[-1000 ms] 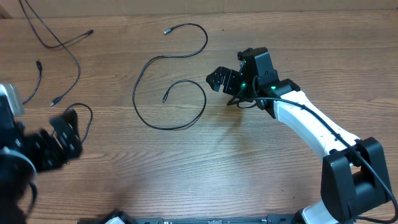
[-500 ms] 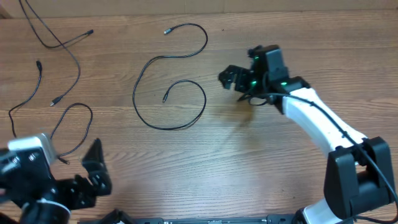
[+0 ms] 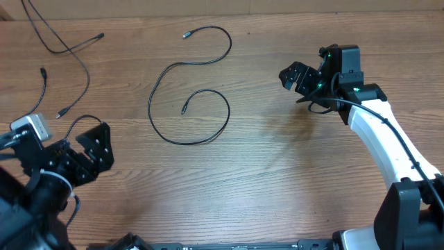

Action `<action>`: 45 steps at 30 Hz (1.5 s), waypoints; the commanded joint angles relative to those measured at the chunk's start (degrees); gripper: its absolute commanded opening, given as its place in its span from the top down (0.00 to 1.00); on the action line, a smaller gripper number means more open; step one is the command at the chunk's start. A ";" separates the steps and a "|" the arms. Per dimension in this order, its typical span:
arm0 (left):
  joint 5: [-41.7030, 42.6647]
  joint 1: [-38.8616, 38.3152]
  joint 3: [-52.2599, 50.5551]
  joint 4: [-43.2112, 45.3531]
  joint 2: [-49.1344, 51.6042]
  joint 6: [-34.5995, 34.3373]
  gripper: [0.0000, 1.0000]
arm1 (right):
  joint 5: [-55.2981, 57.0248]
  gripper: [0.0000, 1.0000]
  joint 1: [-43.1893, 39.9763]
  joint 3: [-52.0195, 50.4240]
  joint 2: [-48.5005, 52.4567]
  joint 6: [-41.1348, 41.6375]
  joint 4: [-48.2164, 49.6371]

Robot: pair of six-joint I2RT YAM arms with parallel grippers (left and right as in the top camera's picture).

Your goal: Untangle cables

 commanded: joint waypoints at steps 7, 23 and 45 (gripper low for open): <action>-1.18 -0.17 -8.09 3.58 -0.44 -11.19 0.01 | 0.15 0.00 -0.09 -0.02 -1.07 -0.42 0.26; 0.33 -6.03 -8.09 11.45 1.03 -17.33 0.00 | 0.15 0.00 -0.07 -0.02 -1.07 -0.42 0.02; -44.19 -46.69 -2.49 17.84 25.70 -19.15 0.00 | 0.15 0.00 -0.07 -0.02 -1.07 -0.44 -0.04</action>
